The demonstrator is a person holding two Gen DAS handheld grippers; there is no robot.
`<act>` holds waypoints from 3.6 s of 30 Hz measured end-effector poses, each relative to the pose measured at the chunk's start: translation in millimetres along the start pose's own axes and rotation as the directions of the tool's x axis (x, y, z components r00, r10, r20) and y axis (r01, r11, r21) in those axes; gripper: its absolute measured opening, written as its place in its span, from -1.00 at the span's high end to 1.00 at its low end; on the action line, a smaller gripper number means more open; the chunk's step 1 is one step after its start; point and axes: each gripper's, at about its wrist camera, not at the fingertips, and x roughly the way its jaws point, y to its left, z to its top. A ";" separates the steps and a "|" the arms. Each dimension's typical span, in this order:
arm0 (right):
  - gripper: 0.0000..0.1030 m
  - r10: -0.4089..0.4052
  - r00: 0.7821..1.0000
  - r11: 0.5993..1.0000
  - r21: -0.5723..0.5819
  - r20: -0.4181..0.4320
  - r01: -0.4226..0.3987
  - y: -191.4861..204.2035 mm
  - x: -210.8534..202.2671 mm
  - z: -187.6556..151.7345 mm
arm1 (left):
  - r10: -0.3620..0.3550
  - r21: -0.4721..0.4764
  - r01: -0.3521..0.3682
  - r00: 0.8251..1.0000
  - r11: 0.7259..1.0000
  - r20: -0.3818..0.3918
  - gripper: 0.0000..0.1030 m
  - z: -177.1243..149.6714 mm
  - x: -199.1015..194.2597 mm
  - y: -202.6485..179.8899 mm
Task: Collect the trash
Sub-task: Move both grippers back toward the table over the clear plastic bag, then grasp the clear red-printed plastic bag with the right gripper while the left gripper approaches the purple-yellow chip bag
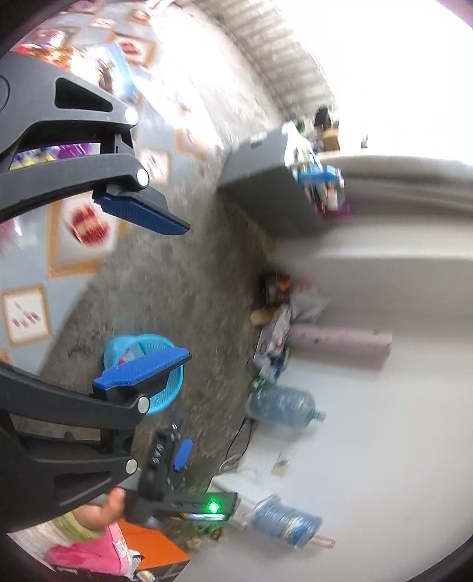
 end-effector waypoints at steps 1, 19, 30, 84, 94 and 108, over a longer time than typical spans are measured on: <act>-0.59 0.011 1.000 1.000 -0.015 -0.001 -0.011 7.7 -3.3 -1.4 | 0.016 -0.015 -0.016 1.000 1.000 0.005 -0.18 -6.7 -11.6 10.0; -0.73 0.188 0.981 0.927 -0.320 -0.048 -0.194 145.1 -52.5 -34.4 | 0.209 -0.211 -0.184 0.972 0.960 0.103 -0.19 -94.6 -137.3 103.2; -0.73 0.323 0.922 0.860 -0.340 -0.214 -0.380 192.3 -53.1 -65.8 | 0.208 -0.297 -0.168 0.972 0.940 0.109 -0.19 -166.8 -181.5 134.8; 0.44 0.428 0.635 0.844 0.033 -0.643 -0.536 165.2 26.9 -159.7 | -0.074 -0.294 -0.016 0.954 0.956 -0.292 0.69 -244.7 -40.8 78.3; 0.14 0.412 0.648 0.835 -0.018 -0.641 -0.549 169.4 23.2 -156.7 | -0.060 -0.285 -0.035 0.946 0.958 -0.319 0.63 -243.4 -16.5 76.9; 0.14 0.414 0.700 0.850 -0.027 -0.582 -0.526 169.0 42.4 -139.0 | -0.011 -0.159 -0.043 0.947 0.986 -0.320 0.86 -222.1 9.6 50.7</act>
